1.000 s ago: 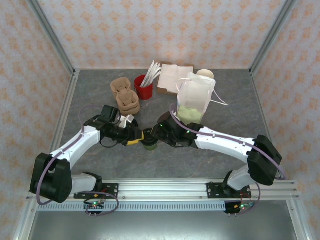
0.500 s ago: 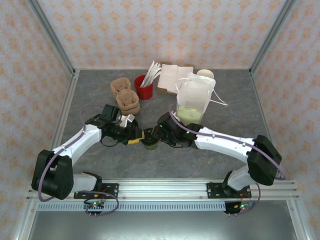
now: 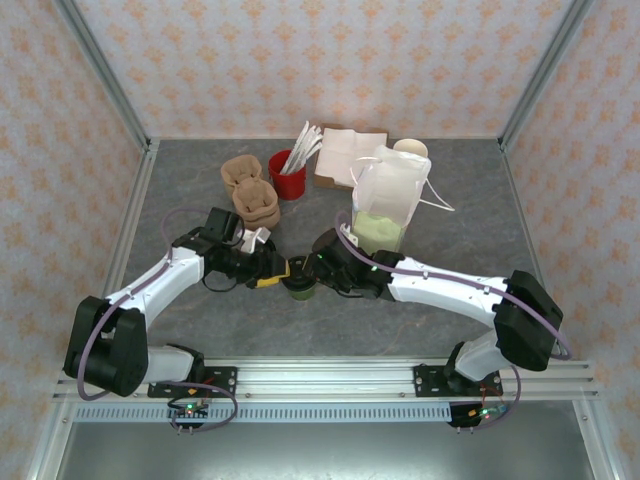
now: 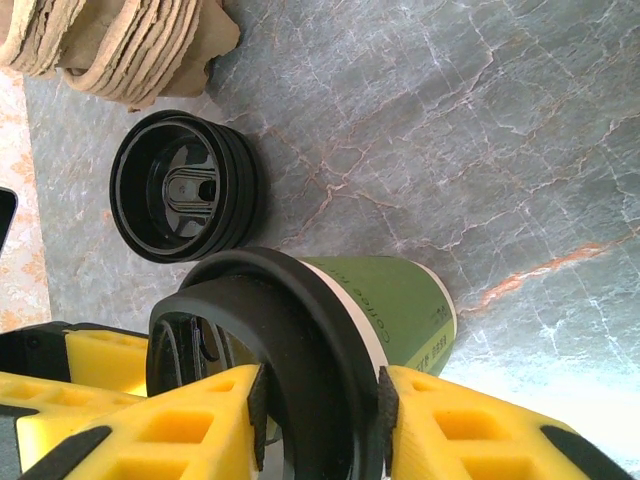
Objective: Pack the takeout coffee
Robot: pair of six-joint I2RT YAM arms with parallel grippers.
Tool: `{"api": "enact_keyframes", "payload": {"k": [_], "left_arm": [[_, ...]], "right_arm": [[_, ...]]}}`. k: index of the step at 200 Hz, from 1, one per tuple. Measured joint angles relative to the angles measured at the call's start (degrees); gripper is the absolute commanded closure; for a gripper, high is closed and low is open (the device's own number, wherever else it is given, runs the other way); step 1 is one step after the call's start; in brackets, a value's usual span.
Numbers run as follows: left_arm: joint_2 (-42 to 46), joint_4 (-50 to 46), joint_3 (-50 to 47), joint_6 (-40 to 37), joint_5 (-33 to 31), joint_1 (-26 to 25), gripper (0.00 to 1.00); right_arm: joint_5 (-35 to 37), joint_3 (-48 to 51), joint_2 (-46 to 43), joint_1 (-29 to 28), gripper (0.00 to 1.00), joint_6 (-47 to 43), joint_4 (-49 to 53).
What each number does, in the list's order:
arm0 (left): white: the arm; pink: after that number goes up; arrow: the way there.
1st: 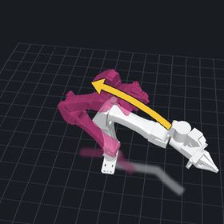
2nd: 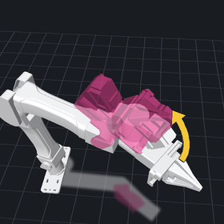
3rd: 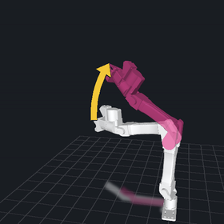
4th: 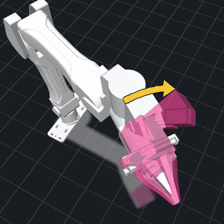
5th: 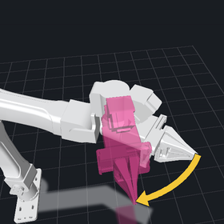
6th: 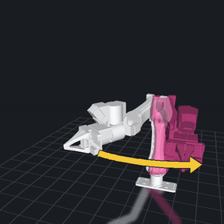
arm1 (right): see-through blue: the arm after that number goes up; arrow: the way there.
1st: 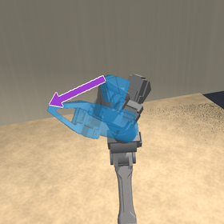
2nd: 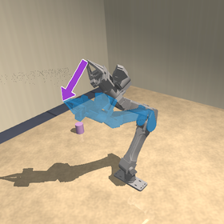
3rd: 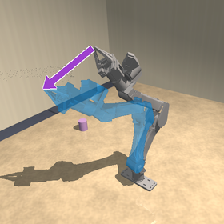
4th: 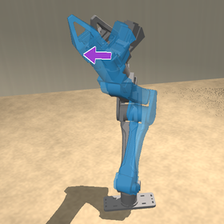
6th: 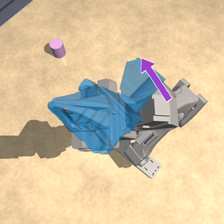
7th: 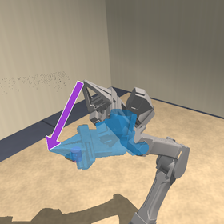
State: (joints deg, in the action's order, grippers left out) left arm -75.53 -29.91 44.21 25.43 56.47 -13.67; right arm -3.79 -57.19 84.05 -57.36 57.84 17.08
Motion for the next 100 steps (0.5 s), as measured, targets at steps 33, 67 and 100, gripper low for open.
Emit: {"api": "enact_keyframes", "payload": {"k": [33, 67, 100], "left_arm": [[-0.1, 0.7, 0.0, 0.0, -0.1, -0.6, 0.50], [-0.9, 1.3, 0.6, 0.0, -0.2, -1.4, 0.51], [-1.6, 1.9, 0.8, 0.0, -0.4, -2.1, 0.51]], "right_arm": [[1.2, 0.8, -0.3, -0.4, 0.67, 0.0, -0.4], [1.7, 2.3, -1.2, -0.4, 0.67, 0.0, -1.6], [1.8, 2.7, -1.2, -0.5, 0.67, 0.0, -2.2]]}}
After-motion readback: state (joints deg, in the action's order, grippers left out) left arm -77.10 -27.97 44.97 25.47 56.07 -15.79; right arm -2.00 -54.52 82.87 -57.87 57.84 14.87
